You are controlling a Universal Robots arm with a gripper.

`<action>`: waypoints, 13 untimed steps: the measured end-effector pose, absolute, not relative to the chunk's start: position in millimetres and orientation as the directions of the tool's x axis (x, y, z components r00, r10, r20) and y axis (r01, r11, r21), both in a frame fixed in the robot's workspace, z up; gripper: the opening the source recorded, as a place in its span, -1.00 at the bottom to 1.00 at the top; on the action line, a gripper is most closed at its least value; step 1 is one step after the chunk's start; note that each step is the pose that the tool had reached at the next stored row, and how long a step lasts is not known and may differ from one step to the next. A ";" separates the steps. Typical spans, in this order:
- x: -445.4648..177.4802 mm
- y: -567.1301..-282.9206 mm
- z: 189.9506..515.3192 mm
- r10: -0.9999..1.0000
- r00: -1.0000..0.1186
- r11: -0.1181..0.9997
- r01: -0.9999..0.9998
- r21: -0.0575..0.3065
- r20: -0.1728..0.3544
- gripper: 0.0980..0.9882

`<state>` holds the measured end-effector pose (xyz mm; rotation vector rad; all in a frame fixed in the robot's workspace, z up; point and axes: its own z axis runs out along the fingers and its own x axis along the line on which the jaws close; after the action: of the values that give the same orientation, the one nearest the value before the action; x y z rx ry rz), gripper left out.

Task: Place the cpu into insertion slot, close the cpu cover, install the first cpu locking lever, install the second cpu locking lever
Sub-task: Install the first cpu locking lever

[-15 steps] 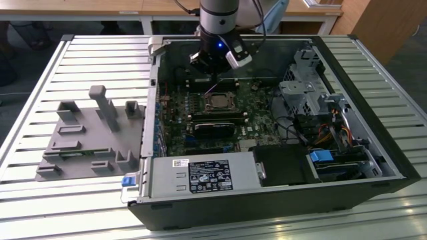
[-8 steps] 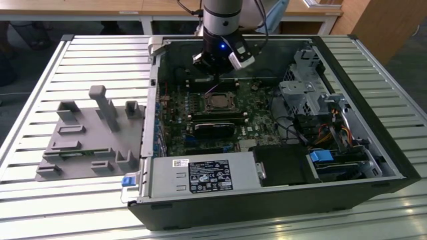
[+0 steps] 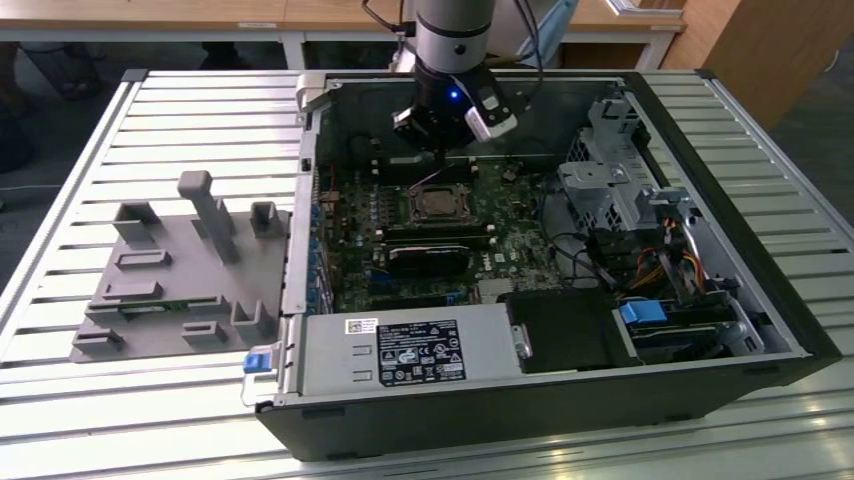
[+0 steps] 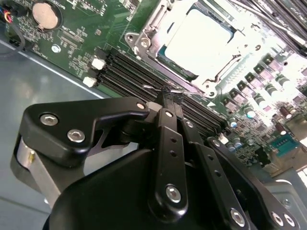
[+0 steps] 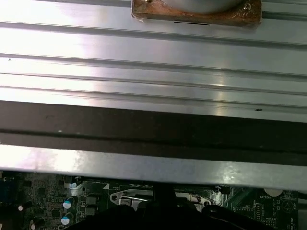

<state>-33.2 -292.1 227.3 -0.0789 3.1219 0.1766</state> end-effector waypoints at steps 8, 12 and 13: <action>-25.7 -292.1 217.6 -0.049 -0.999 0.992 -0.050 0.112 -0.016 -0.98; -23.8 -292.0 212.6 -0.049 -0.999 0.992 -0.050 0.112 -0.017 -0.98; -23.3 -292.0 211.6 -0.049 -0.999 0.992 -0.050 0.112 -0.017 -0.98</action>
<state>-23.3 -292.0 211.6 -0.0777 3.1219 0.1763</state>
